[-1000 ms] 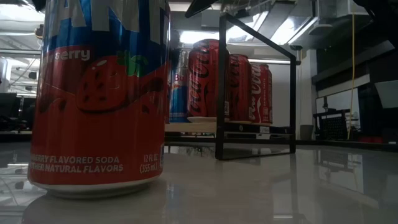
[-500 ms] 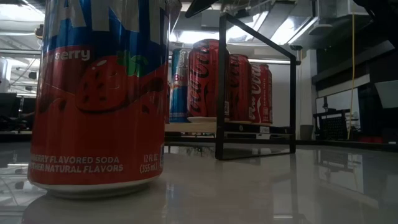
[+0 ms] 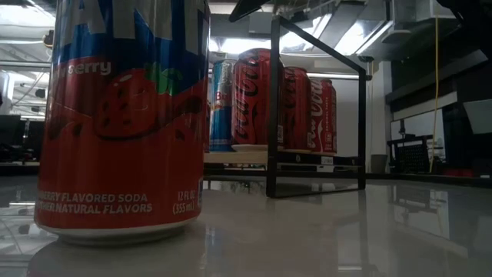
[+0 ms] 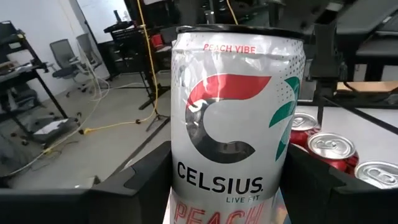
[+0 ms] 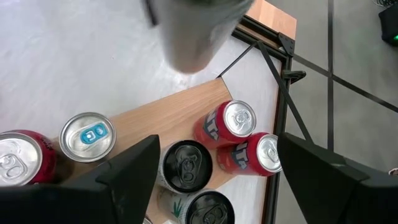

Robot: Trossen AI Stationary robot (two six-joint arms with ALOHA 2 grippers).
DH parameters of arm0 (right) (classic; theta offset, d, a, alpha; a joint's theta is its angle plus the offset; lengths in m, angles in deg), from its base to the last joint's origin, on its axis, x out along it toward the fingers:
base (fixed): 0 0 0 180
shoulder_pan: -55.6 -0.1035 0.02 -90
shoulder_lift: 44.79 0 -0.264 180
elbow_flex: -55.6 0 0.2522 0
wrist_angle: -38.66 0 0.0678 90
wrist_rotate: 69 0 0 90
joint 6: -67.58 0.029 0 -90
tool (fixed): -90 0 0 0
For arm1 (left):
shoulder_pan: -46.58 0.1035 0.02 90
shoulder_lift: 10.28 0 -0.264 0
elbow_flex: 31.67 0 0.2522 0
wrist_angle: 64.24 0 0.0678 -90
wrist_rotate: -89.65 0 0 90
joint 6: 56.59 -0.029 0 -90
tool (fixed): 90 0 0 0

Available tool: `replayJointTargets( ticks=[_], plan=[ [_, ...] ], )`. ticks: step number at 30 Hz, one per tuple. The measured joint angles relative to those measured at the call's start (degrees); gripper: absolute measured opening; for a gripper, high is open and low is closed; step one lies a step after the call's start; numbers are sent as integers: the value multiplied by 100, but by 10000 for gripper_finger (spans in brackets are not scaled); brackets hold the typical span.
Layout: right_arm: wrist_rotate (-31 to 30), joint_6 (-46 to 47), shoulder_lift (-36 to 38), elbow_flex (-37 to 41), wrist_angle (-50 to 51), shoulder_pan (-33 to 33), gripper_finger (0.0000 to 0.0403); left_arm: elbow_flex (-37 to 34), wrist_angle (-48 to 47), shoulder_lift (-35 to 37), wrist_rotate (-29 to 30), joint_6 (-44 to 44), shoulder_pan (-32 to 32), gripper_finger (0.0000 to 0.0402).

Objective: Place canned beverage on shelf
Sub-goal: Put the white pink soda can on the shelf aligned with the other white pink soda cans

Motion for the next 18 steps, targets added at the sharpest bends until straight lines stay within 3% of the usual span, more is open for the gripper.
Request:
replayJointTargets(
  ticks=[4,9,14,18],
  plan=[
    [0,0,0,0,-13,0,317,-585,62,721,-473,281,261,228],
    [0,0,-1,0,-157,0,317,-2199,2013,1282,-915,599,361,228],
    [0,0,-2,0,-528,0,317,-3308,4466,962,-1361,731,359,228],
    [0,0,-7,0,-886,0,317,-3517,5263,381,-1338,774,360,228]
  ],
)
